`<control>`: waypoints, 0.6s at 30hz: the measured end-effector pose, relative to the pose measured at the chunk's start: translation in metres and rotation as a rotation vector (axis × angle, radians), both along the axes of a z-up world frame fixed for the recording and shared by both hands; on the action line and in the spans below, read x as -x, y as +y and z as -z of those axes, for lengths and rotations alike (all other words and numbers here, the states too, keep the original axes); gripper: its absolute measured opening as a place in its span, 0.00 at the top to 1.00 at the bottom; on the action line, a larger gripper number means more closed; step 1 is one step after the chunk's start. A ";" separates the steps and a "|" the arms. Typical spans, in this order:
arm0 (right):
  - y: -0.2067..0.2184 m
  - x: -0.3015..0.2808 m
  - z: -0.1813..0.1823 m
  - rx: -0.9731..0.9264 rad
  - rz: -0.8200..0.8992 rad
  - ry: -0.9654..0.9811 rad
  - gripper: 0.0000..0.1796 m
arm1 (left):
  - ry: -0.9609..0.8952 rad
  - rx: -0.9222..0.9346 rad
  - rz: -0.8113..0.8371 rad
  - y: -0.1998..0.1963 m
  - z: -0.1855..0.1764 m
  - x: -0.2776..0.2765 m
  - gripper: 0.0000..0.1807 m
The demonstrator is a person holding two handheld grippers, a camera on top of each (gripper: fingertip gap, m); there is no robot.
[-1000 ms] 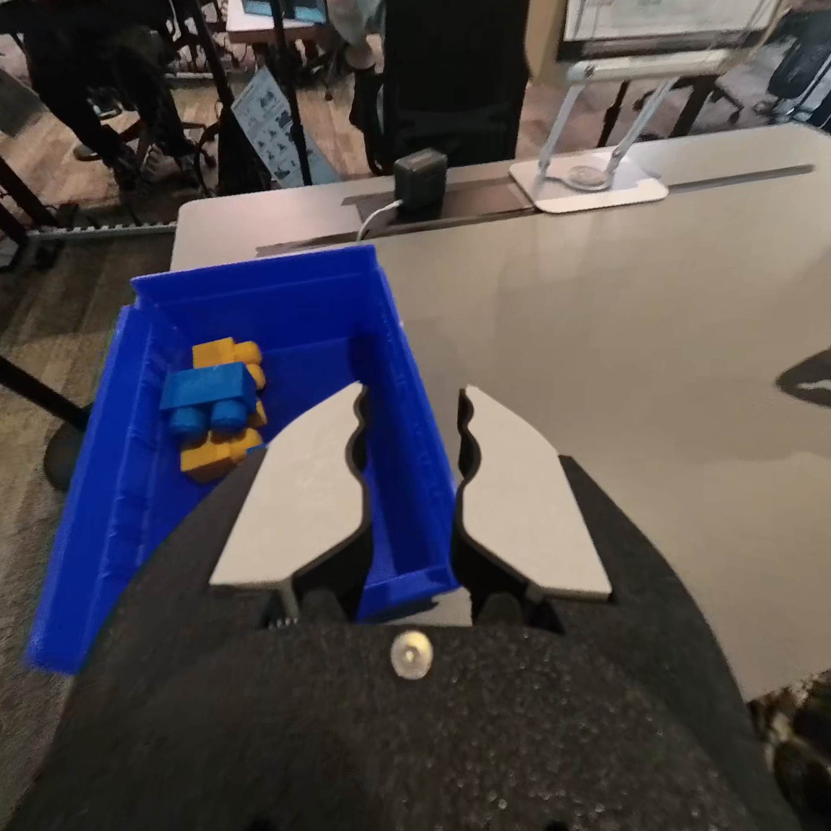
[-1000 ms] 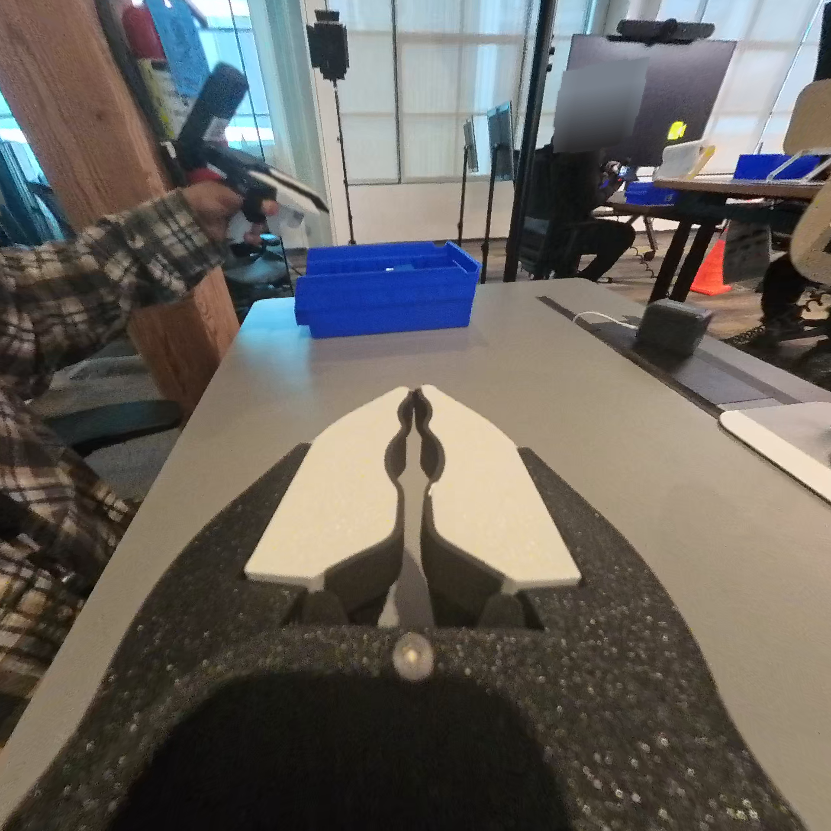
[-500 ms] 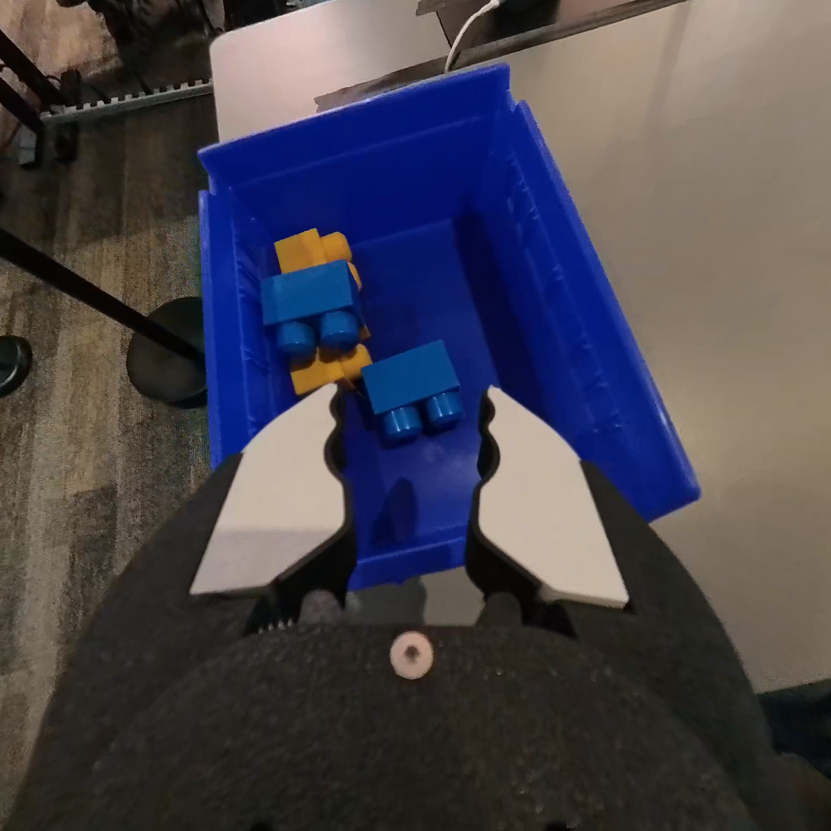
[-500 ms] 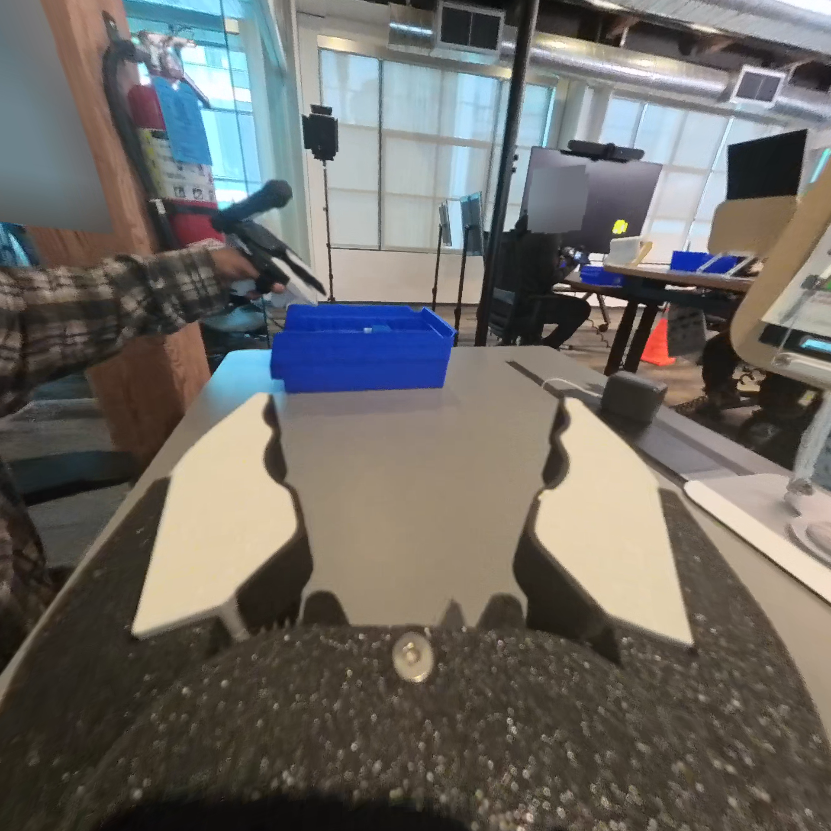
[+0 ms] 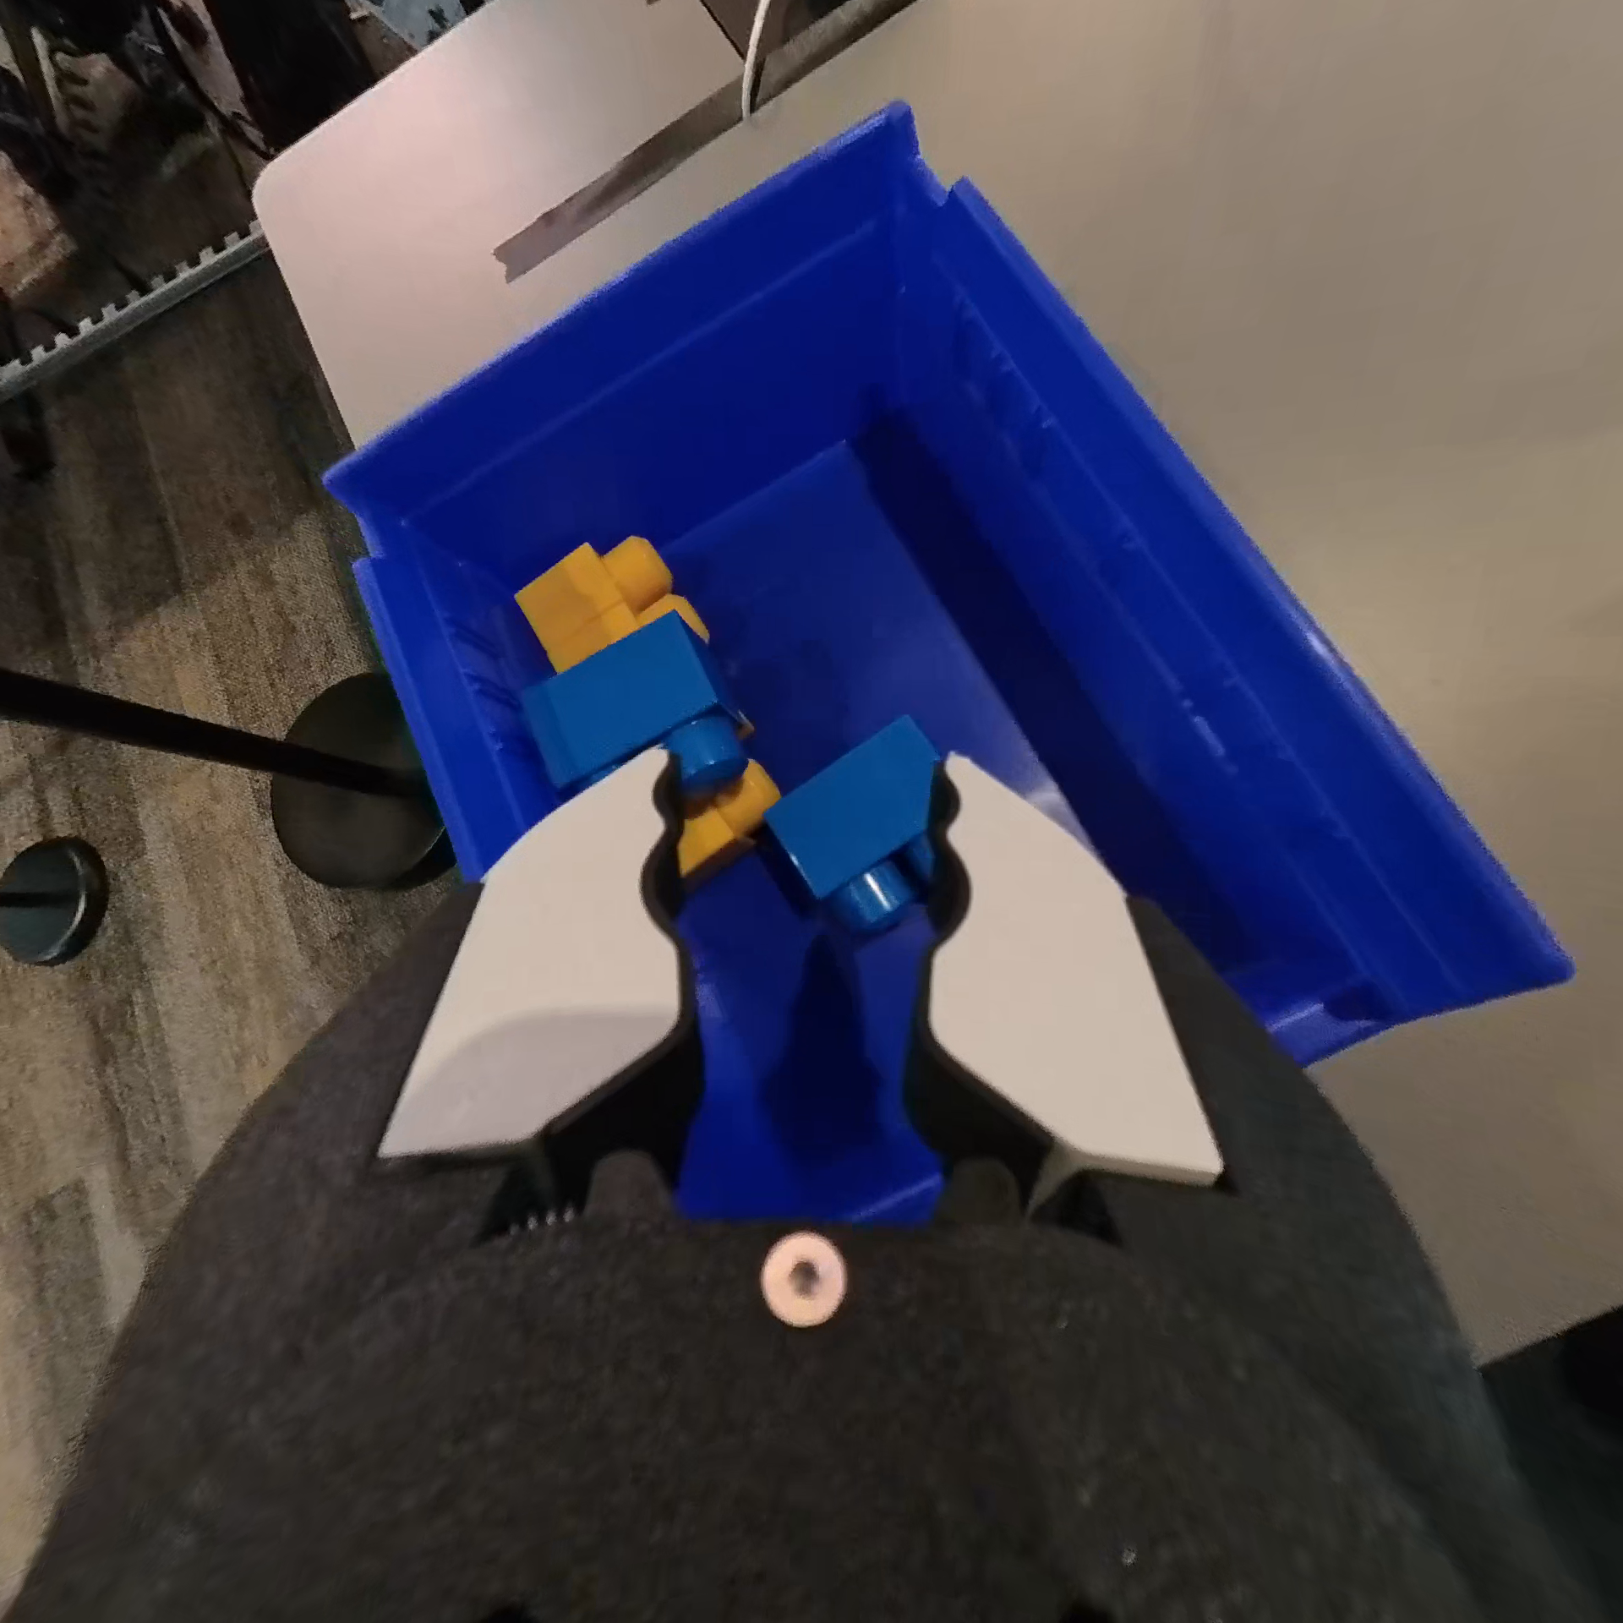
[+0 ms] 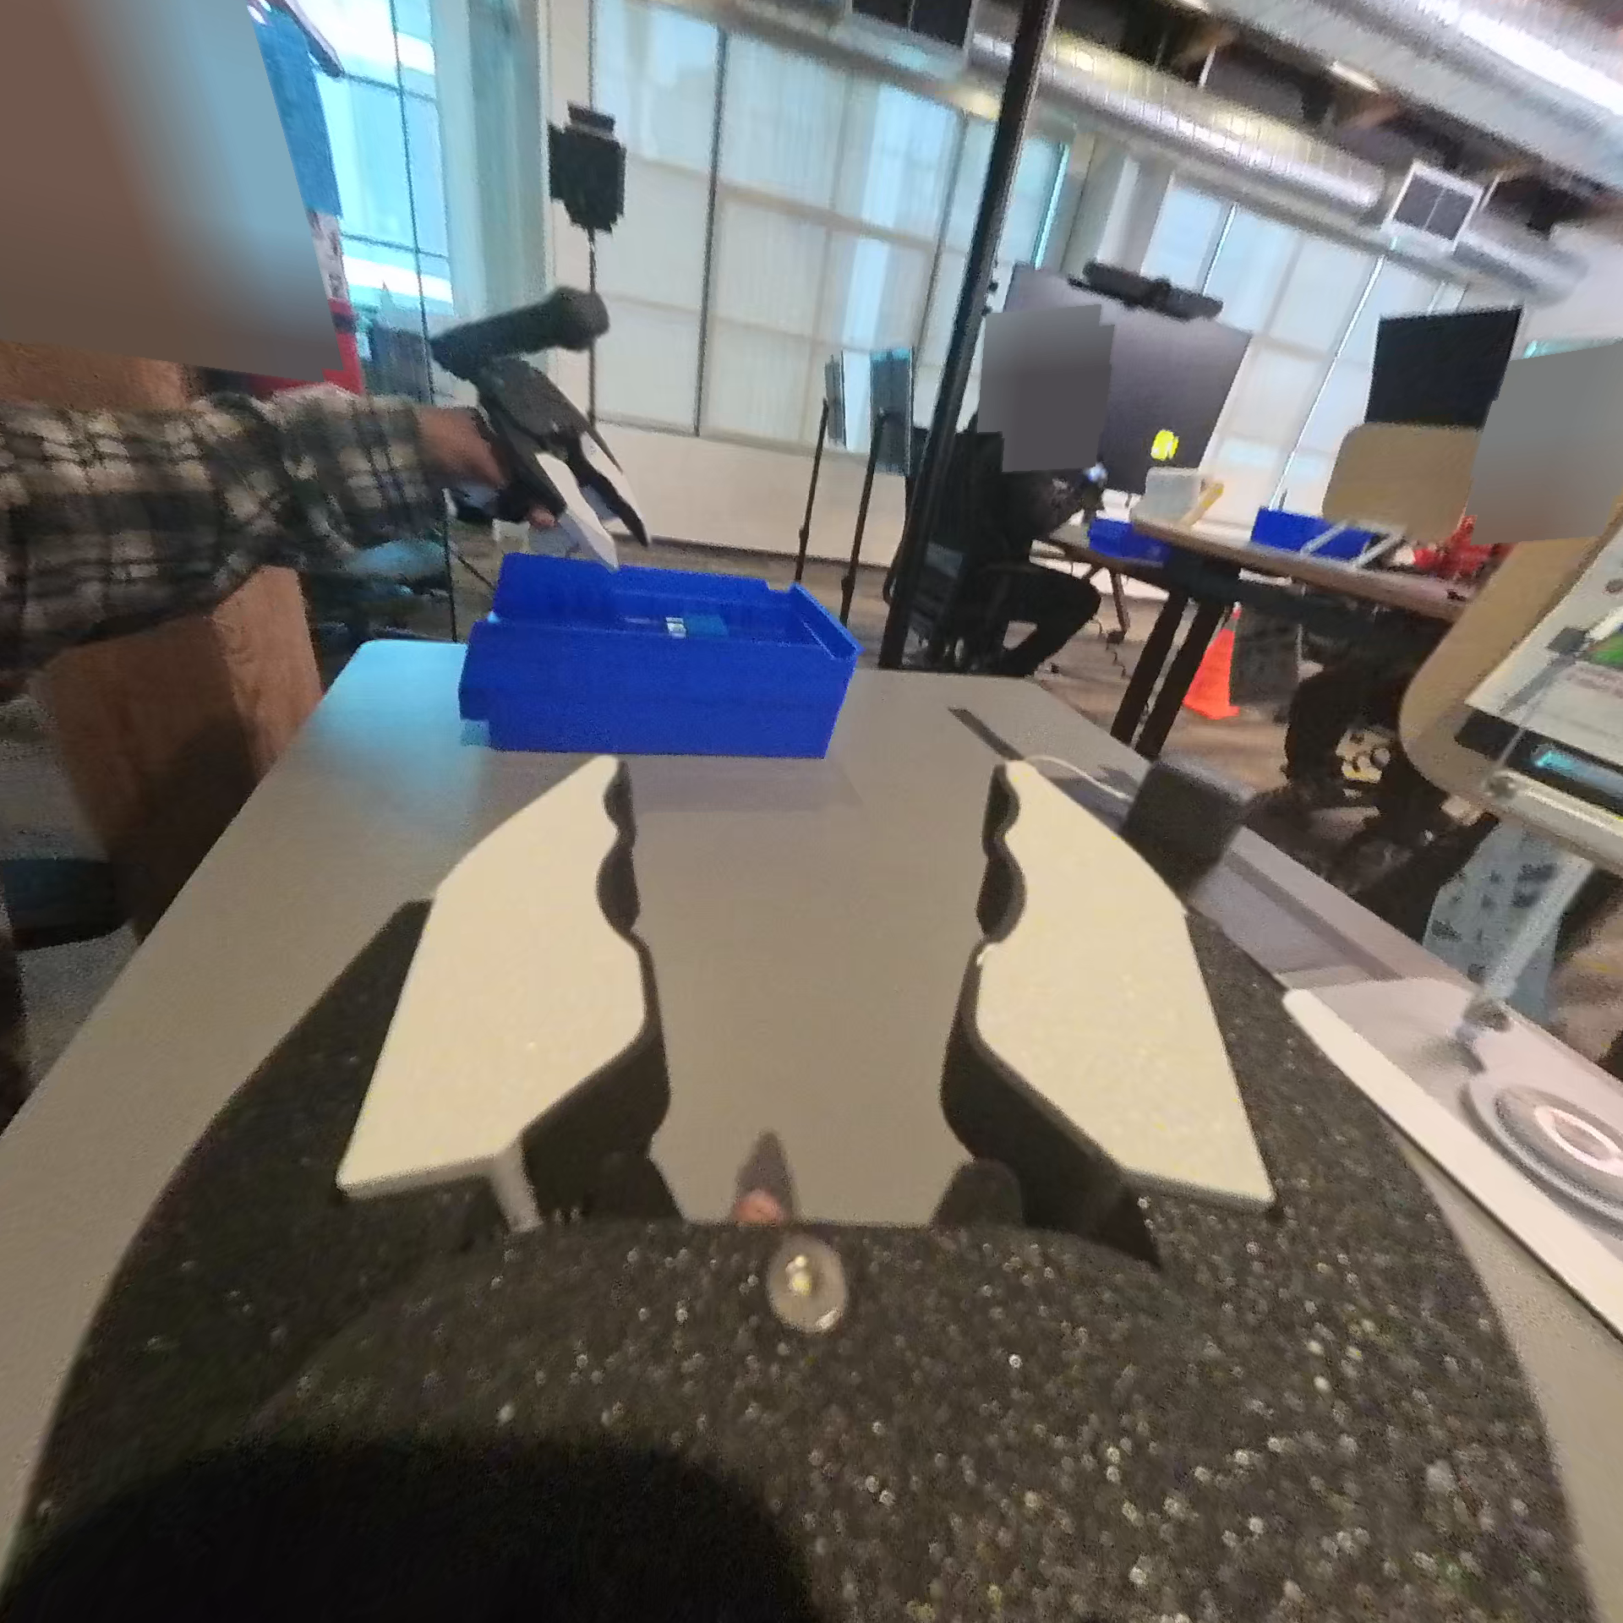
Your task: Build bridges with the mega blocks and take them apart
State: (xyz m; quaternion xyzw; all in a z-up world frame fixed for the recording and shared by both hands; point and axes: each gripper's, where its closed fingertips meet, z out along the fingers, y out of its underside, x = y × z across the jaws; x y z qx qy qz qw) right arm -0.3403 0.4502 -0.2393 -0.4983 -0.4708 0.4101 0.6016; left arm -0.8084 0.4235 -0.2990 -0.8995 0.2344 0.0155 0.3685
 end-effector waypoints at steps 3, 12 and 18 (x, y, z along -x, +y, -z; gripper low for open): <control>0.004 0.004 -0.004 -0.047 0.080 -0.019 0.55 | 0.042 0.028 0.007 0.006 0.004 0.011 0.72; 0.004 0.025 0.030 -0.045 0.134 -0.222 0.46 | 0.133 0.170 0.074 0.023 0.020 0.033 0.70; 0.018 0.024 0.033 -0.044 0.191 -0.171 0.49 | 0.175 0.138 0.040 0.042 0.029 0.028 0.66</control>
